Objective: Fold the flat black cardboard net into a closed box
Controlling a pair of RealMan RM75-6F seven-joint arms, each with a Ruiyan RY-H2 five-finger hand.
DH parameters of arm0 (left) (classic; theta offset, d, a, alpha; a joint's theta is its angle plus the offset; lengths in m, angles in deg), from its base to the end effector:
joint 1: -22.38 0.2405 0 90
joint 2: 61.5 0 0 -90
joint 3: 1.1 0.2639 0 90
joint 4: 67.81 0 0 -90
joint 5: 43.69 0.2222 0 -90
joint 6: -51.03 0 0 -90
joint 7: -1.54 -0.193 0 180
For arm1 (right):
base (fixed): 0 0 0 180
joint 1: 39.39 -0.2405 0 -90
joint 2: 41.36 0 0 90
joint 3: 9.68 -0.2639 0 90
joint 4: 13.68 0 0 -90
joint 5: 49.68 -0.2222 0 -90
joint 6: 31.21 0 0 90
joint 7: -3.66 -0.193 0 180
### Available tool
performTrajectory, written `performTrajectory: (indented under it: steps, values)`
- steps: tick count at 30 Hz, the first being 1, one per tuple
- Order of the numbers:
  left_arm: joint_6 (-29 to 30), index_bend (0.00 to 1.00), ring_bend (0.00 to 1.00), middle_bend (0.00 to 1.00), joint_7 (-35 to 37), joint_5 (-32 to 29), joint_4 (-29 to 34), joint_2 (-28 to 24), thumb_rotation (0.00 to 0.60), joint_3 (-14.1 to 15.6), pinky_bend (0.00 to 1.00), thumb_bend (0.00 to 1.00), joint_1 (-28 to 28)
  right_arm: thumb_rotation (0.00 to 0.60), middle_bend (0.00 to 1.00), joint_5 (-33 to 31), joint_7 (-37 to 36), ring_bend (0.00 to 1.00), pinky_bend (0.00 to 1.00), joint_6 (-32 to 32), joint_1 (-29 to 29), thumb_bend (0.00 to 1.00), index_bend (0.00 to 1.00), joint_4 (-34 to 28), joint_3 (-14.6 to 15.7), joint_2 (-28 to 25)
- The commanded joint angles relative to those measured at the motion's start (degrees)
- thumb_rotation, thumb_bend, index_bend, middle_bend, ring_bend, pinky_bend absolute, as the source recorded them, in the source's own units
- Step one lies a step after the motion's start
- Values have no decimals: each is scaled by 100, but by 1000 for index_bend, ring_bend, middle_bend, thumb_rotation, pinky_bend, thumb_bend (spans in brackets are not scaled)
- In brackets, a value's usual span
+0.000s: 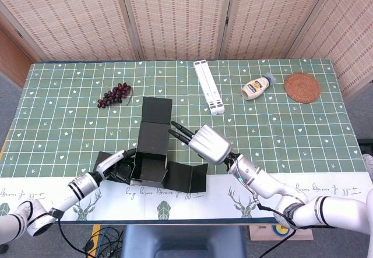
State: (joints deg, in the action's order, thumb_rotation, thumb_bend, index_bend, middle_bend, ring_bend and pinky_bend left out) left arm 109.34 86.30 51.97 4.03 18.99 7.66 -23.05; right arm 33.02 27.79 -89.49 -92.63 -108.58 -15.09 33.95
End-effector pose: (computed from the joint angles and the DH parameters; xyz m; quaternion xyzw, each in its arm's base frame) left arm -0.1993 0.3647 -0.0310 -0.5250 -0.7328 -0.4316 0.0323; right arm -0.0411 -0.3770 0.0083 0.8367 -0.1010 0.4062 0.3532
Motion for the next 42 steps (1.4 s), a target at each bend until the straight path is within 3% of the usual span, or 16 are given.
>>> performTrajectory:
  steps: [1,8,15,20,33,42]
  values:
    - [40,249,538,194,229,-42,86,-188,600,-1,684,93,12,600,0,74,-344,732,1000,-223,268,214,0,51,76,-75]
    - [71,250,538,194,1004,-41,220,-616,600,-72,686,93,-99,600,0,228,-974,732,1000,-509,601,214,0,422,155,133]
    - [-14,249,538,194,1770,32,463,-1103,600,-141,691,93,-350,600,0,428,-1546,732,1000,-869,815,209,0,956,96,717]
    - [-44,245,539,194,2104,76,612,-1311,600,-177,691,94,-471,600,0,528,-1704,719,1000,-1175,893,142,0,1314,-51,1244]
    - [-14,236,539,194,2868,287,638,-1469,600,-99,691,93,-665,600,0,802,-1814,666,1000,-1863,895,11,0,2128,-430,2378]
    - [75,233,539,194,3179,344,590,-1530,600,-22,691,93,-693,600,0,1059,-2298,634,1000,-2371,874,6,0,2911,-566,2946]
